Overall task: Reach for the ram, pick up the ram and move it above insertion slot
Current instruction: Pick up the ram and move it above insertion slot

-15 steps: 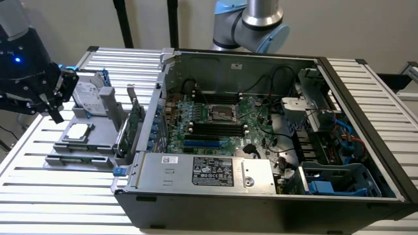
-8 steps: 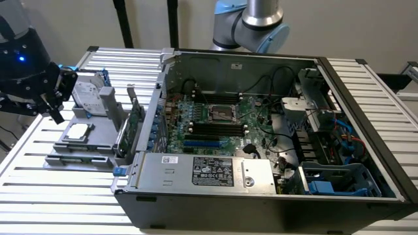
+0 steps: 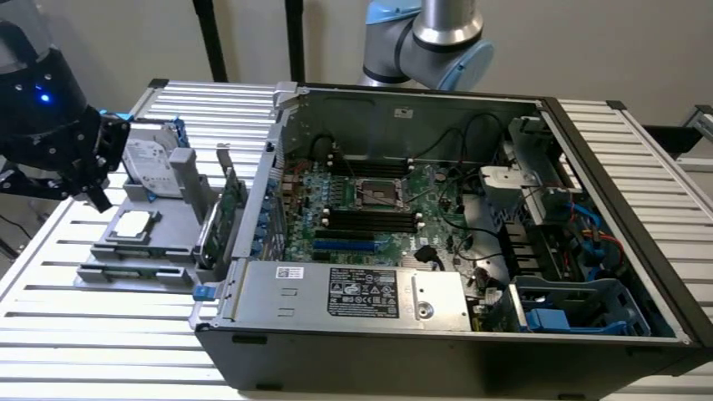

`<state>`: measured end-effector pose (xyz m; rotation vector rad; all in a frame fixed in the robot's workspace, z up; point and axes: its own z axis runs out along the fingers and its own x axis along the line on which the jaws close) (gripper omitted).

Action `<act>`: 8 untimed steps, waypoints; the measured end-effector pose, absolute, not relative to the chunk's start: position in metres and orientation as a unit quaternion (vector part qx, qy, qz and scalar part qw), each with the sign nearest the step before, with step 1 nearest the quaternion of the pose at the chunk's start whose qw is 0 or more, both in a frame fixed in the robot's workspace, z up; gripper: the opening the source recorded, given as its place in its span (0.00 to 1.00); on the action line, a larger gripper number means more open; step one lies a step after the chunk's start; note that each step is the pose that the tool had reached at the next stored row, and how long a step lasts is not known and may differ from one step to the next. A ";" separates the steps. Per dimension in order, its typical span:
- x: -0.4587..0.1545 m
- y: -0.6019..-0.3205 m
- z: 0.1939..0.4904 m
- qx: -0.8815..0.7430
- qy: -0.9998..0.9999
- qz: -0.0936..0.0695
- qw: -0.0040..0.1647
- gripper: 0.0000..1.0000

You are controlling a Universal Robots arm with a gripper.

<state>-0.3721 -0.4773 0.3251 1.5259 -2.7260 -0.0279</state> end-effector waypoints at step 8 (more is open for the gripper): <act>-0.372 -0.477 0.324 0.550 -0.835 -0.005 0.003 0.11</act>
